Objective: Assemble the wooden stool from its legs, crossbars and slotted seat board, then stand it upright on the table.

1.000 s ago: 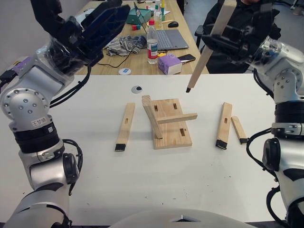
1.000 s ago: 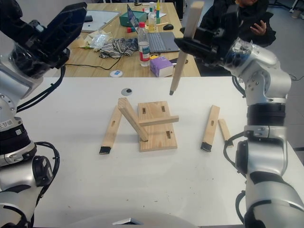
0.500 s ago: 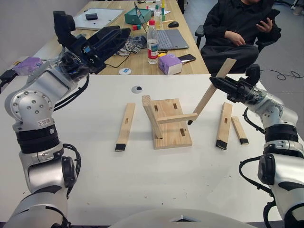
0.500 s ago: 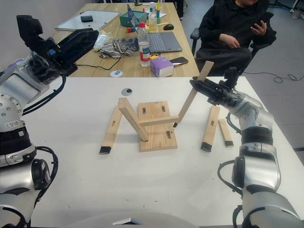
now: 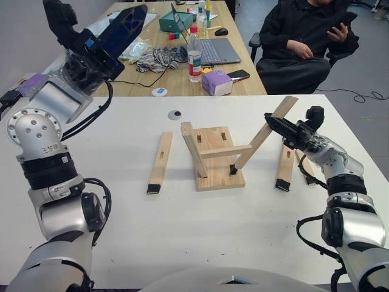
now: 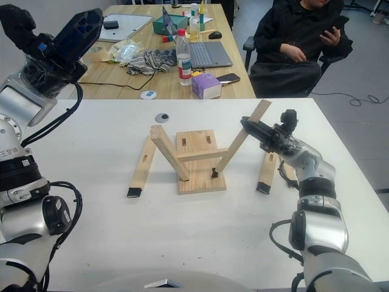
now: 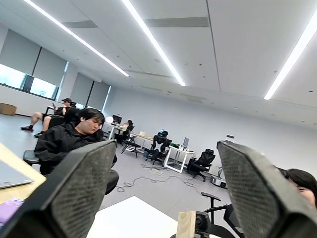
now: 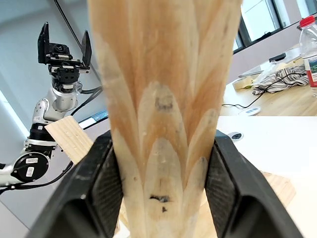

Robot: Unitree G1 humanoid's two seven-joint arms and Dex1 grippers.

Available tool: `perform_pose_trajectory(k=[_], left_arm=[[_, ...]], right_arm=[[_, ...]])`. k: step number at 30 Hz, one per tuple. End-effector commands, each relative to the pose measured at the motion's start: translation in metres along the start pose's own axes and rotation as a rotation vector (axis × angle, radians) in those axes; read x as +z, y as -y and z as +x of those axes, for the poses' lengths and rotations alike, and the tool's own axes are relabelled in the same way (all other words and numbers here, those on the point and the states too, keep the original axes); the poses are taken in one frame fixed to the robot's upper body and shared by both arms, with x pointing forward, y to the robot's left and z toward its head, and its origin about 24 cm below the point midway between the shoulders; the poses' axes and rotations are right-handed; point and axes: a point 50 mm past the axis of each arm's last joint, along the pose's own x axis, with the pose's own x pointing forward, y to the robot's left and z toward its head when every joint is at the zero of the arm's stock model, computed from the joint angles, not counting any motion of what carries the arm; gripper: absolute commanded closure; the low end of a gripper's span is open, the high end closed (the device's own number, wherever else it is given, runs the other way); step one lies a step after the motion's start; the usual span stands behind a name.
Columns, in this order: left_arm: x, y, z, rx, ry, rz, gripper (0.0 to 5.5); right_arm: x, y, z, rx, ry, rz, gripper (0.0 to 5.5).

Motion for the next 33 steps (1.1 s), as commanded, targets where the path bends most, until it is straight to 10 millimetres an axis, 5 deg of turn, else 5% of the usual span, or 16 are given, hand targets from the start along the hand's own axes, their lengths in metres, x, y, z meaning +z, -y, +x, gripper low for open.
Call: perform_pose_trajectory(k=[1, 7, 14, 16, 23, 33], left_arm=[[0.000, 0.004, 0.001, -0.015, 0.006, 0.001, 1.77], [-0.007, 0.008, -0.002, -0.020, 0.000, -0.008, 1.77], [-0.010, 0.008, -0.004, 0.001, 0.009, -0.002, 1.77], [-0.010, 0.009, -0.005, 0.005, 0.013, 0.002, 1.77], [-0.014, 0.010, -0.007, 0.021, 0.019, -0.002, 1.77], [-0.015, 0.013, -0.010, 0.026, 0.041, 0.005, 1.77]], right_arm=[[-0.007, 0.005, -0.010, -0.064, -0.234, -0.124, 3.45], [0.011, -0.002, 0.005, 0.095, -0.475, -0.263, 3.45], [-0.012, -0.012, -0.004, 0.186, -0.699, -0.131, 3.45], [-0.012, -0.016, -0.002, 0.209, -0.700, -0.139, 3.45], [0.032, -0.022, 0.043, 0.197, -0.427, -0.315, 3.45], [0.039, -0.025, 0.042, 0.246, -0.627, -0.379, 3.45]])
